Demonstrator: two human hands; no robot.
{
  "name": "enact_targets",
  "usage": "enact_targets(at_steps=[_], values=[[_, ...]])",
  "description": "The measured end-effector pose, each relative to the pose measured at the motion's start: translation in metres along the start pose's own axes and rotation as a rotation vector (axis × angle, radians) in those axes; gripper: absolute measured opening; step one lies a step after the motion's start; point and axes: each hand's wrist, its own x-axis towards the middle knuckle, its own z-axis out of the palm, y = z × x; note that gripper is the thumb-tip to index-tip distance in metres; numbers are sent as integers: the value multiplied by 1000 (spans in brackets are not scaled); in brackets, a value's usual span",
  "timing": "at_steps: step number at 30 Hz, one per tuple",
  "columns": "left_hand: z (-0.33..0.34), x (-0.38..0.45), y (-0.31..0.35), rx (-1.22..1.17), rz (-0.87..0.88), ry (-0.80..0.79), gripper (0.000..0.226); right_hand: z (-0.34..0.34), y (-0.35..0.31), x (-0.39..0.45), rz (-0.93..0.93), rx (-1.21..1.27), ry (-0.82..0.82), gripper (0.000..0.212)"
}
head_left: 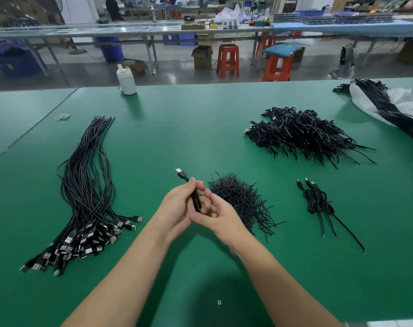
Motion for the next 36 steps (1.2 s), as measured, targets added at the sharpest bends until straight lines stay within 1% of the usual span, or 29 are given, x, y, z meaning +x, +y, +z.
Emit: enact_targets(at_steps=[1,3,4,6,8,10,11,12,14,16,17,19,21,23,25,26,28,30,32,36], values=[[0,-1,-1,0,-21,-28,31,1,0,0,-13,-18,33,49],[-1,-3,-1,4,-68,-106,37,1,-1,-2,-21,-80,90,40],[-3,-5,1,23,-101,-155,38,0,0,-3,-17,-89,100,38],[-8,-9,8,81,-169,-269,36,-1,1,-5,7,-45,83,40],[-15,-11,16,176,-215,-370,36,-1,5,-6,9,-13,65,42],[-22,-12,23,331,-238,-392,39,-5,8,-6,-4,-56,94,39],[-24,-13,25,414,-238,-377,39,-9,8,-6,-20,-125,115,36],[-25,-14,25,496,-227,-352,39,-14,9,-6,-52,-249,131,32],[-23,-17,21,648,-193,-265,39,-19,11,-6,-133,-641,129,23],[-18,-17,12,770,-165,-128,39,-17,15,-7,-156,-1006,110,27],[-14,-16,8,836,-143,-64,40,-15,17,-7,-146,-1116,100,28],[-7,-14,3,1041,-106,29,43,-11,20,-8,-133,-1224,92,27],[1,-15,2,1308,-39,108,47,-10,20,-8,-139,-1246,115,26],[6,-18,2,1550,74,167,49,-10,17,-10,-169,-1279,145,27],[4,-17,4,1717,152,190,50,-11,14,-12,-196,-1334,151,28],[1,-15,5,1728,158,205,49,-12,14,-14,-201,-1350,143,28],[-6,-10,7,1636,146,204,43,-13,14,-16,-194,-1346,117,27],[-10,-6,8,1575,174,133,35,-14,14,-16,-164,-1321,98,28],[-10,-2,7,1571,207,66,31,-14,13,-15,-120,-1286,92,29],[-10,6,7,1624,206,32,23,-14,15,-10,17,-1114,59,28]])
